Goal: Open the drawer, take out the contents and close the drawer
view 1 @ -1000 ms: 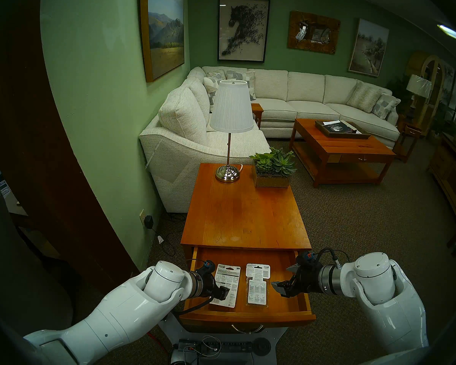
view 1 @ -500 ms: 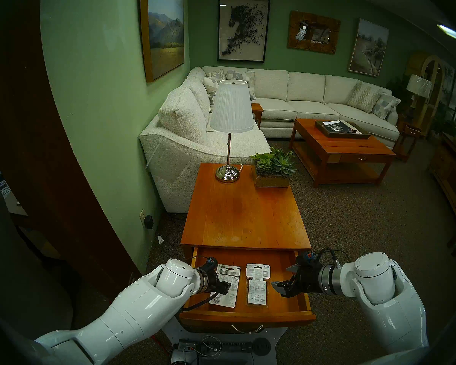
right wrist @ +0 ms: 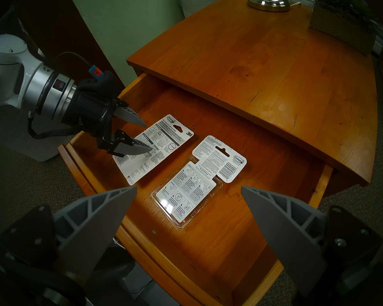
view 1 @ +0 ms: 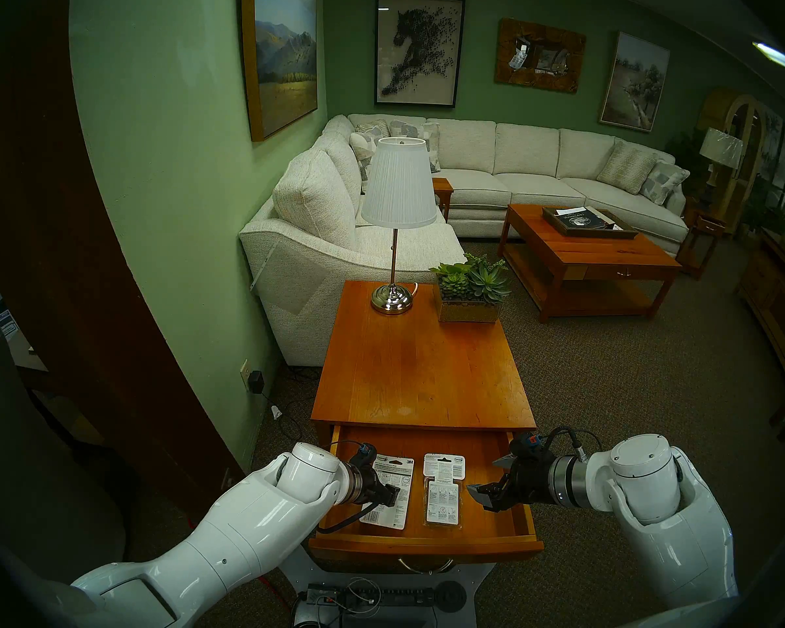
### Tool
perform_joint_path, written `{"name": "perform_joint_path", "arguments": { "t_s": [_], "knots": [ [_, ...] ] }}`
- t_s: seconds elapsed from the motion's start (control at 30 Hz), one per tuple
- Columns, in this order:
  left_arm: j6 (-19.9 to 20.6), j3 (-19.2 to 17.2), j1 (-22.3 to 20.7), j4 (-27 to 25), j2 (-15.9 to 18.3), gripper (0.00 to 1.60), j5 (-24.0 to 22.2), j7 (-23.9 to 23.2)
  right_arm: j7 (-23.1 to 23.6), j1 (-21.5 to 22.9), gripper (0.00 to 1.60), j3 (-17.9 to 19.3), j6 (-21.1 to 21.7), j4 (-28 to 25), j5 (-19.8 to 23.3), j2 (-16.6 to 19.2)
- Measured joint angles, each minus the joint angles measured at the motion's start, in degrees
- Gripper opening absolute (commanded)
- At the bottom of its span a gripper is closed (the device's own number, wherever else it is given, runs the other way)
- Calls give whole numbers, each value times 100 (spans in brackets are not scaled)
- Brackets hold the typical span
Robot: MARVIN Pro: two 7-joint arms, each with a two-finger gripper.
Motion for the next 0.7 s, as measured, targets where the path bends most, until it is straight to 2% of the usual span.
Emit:
{"name": "perform_joint_path", "arguments": {
  "t_s": [0.37, 0.4, 0.43, 0.47, 0.5, 0.53, 0.7],
  "knots": [
    [-38, 155, -159, 317, -166, 160, 43, -42, -5, -1, 160, 0, 0, -2, 4, 3],
    [-56, 180, -183, 357, -200, 85, 63, -50, -6, -1, 160, -1, 0, -2, 5, 4],
    [-60, 188, -192, 375, -213, 58, 69, -51, -6, -1, 160, -1, 0, -2, 5, 4],
    [-65, 197, -201, 405, -229, 38, 80, -53, -7, -2, 160, -1, 1, -2, 5, 4],
    [-69, 200, -206, 421, -238, 10, 85, -57, -8, -2, 160, -1, 1, -2, 5, 4],
    [-79, 200, -213, 426, -246, 0, 88, -65, -8, -2, 160, -1, 1, -3, 6, 5],
    [-103, 176, -255, 406, -280, 0, 87, -110, -11, -3, 160, -1, 1, -4, 8, 6]
  ]
}}
